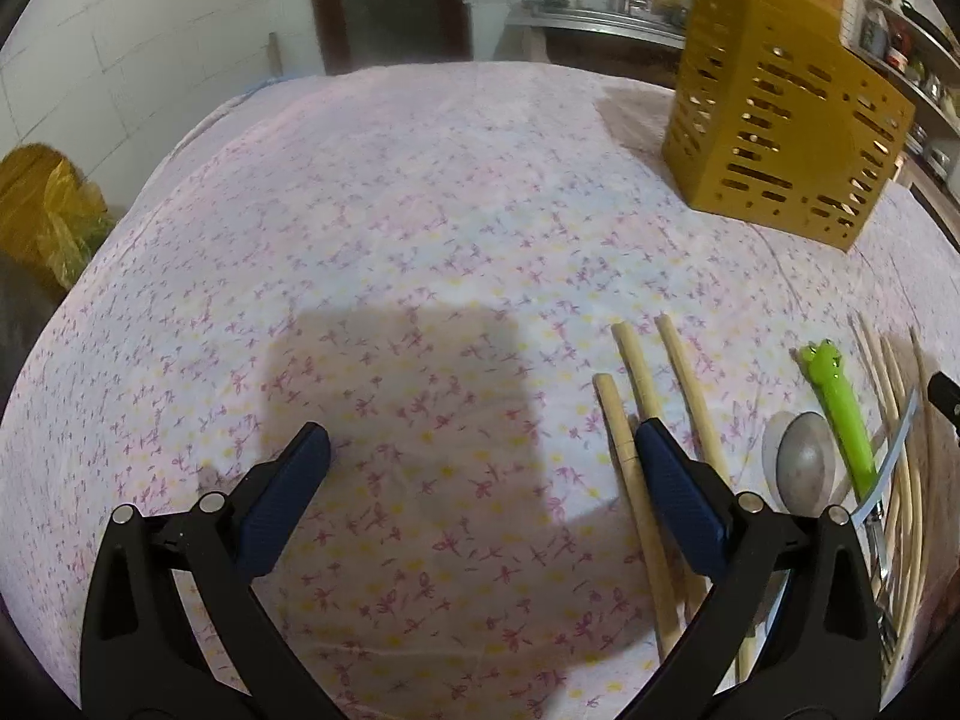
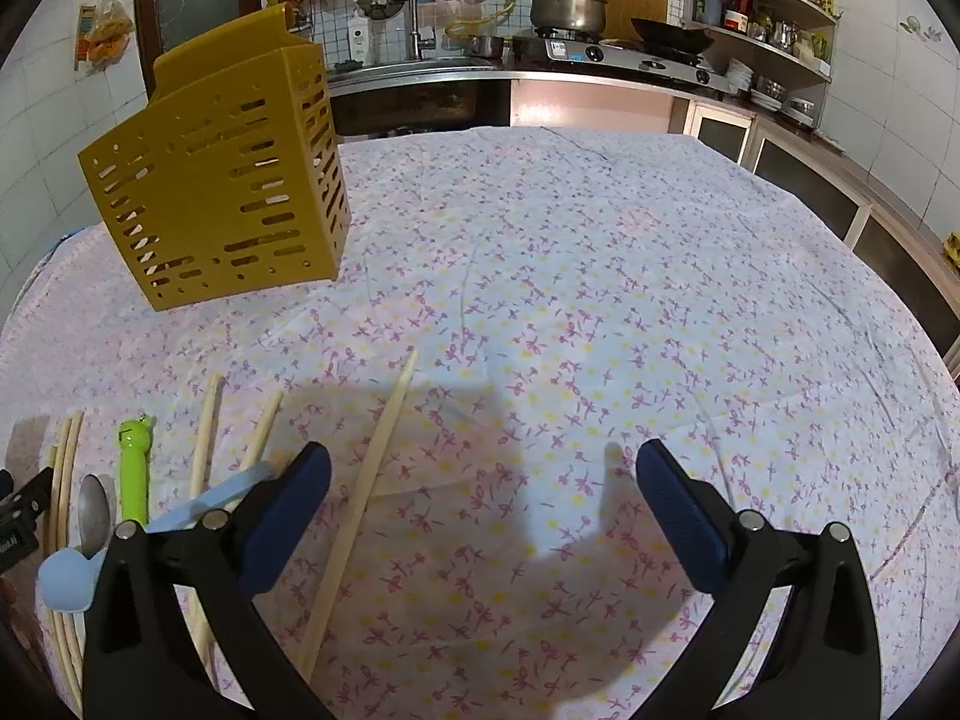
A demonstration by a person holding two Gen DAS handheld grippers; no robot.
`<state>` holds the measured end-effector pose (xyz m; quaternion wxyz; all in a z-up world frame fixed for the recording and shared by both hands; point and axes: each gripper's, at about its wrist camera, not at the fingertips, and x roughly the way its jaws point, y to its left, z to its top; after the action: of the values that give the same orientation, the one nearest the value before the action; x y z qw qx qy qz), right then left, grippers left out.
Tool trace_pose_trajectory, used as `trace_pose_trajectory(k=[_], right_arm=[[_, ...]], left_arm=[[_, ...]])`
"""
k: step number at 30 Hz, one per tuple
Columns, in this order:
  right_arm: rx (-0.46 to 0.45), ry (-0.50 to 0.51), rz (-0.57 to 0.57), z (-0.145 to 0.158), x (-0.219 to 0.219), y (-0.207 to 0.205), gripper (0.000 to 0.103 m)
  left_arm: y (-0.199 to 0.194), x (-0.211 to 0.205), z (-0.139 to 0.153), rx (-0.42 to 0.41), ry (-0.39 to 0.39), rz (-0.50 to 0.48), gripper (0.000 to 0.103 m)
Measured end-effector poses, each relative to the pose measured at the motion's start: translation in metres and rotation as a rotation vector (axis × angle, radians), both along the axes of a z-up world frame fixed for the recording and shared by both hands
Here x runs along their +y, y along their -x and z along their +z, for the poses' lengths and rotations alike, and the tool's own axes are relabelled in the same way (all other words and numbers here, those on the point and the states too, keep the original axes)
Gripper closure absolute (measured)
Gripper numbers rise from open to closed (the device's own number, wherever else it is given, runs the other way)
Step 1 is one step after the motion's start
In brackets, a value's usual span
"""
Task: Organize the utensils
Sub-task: 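Lower the right gripper onto a wooden chopstick and close on it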
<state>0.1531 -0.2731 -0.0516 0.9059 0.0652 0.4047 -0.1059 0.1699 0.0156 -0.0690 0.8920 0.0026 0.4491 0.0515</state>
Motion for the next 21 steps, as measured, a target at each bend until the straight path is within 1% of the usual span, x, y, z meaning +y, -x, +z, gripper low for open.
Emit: trace_pose_trajectory(k=[3, 6, 8, 9, 10, 11, 12, 14, 15, 16, 17, 19, 21], right_arm=[[0.011, 0.011, -0.011, 0.000, 0.002, -0.002, 0.004], [0.007, 0.032, -0.017, 0.002, 0.007, -0.003, 0.004], [0.011, 0.025, -0.007, 0.002, 0.011, -0.005, 0.005], [0.018, 0.021, 0.000, 0.000, 0.013, -0.006, 0.013], [0.027, 0.015, 0.006, -0.001, 0.015, -0.008, 0.025], [0.036, 0.000, 0.012, -0.002, 0.016, -0.010, 0.029], [0.042, -0.016, 0.013, -0.004, 0.016, -0.012, 0.031], [0.041, -0.016, 0.001, -0.003, 0.017, -0.014, 0.040], [0.040, -0.014, -0.002, -0.003, 0.017, -0.015, 0.047], [0.039, -0.015, -0.009, -0.002, 0.017, -0.016, 0.052], [0.040, -0.018, -0.012, -0.002, 0.015, -0.018, 0.053], [0.044, -0.025, -0.018, -0.002, 0.012, -0.022, 0.059], [0.052, -0.028, -0.024, 0.000, 0.012, -0.025, 0.065]], left_arm=[[0.001, -0.003, 0.000, 0.004, 0.006, -0.018, 0.007], [0.003, -0.006, 0.002, 0.001, 0.021, -0.031, 0.015], [0.005, -0.013, 0.003, -0.005, 0.015, -0.052, 0.023], [0.005, -0.013, 0.003, -0.006, 0.016, -0.059, 0.025], [0.005, -0.014, 0.004, -0.006, 0.020, -0.067, 0.029], [0.005, -0.016, 0.004, -0.006, 0.026, -0.072, 0.032], [0.004, -0.017, 0.005, -0.006, 0.028, -0.074, 0.033], [0.002, -0.018, 0.005, -0.003, 0.035, -0.070, 0.035], [0.001, -0.018, 0.005, 0.000, 0.040, -0.067, 0.036], [0.001, -0.019, 0.005, 0.002, 0.043, -0.066, 0.039], [0.001, -0.020, 0.005, 0.003, 0.043, -0.067, 0.043], [0.000, -0.022, 0.006, 0.008, 0.042, -0.077, 0.049], [-0.001, -0.024, 0.007, 0.018, 0.038, -0.080, 0.053]])
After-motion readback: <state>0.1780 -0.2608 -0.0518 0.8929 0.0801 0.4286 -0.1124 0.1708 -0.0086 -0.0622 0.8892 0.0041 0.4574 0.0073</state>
